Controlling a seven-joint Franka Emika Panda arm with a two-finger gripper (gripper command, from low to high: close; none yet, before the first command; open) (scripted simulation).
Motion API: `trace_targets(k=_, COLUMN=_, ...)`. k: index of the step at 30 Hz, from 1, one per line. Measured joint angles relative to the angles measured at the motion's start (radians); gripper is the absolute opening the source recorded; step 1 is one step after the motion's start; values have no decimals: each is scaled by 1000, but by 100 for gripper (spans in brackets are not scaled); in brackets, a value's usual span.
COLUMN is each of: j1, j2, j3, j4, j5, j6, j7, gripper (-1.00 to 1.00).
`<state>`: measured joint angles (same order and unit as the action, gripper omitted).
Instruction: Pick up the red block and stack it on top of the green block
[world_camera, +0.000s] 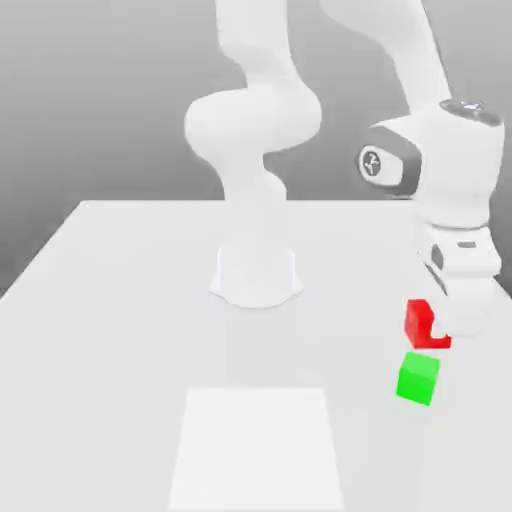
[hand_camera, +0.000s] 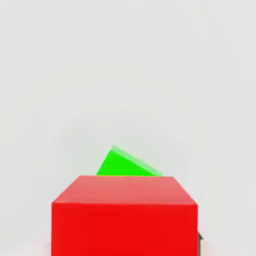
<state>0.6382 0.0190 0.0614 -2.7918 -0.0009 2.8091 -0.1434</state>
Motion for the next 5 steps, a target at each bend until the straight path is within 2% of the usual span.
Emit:
trace_targets(k=1, j1=-1, j2=35, j3=-3, j4=1, j5=-8, j6=34, j7=6, gripper=-100)
trace_targets(k=2, j1=0, j2=65, j3=-7, j4=2, j5=-16, j6=63, j7=11, gripper=100)
trace_targets(k=5, j1=0, j2=65, j3=-7, j4=2, j5=-16, j6=63, j7=11, gripper=100)
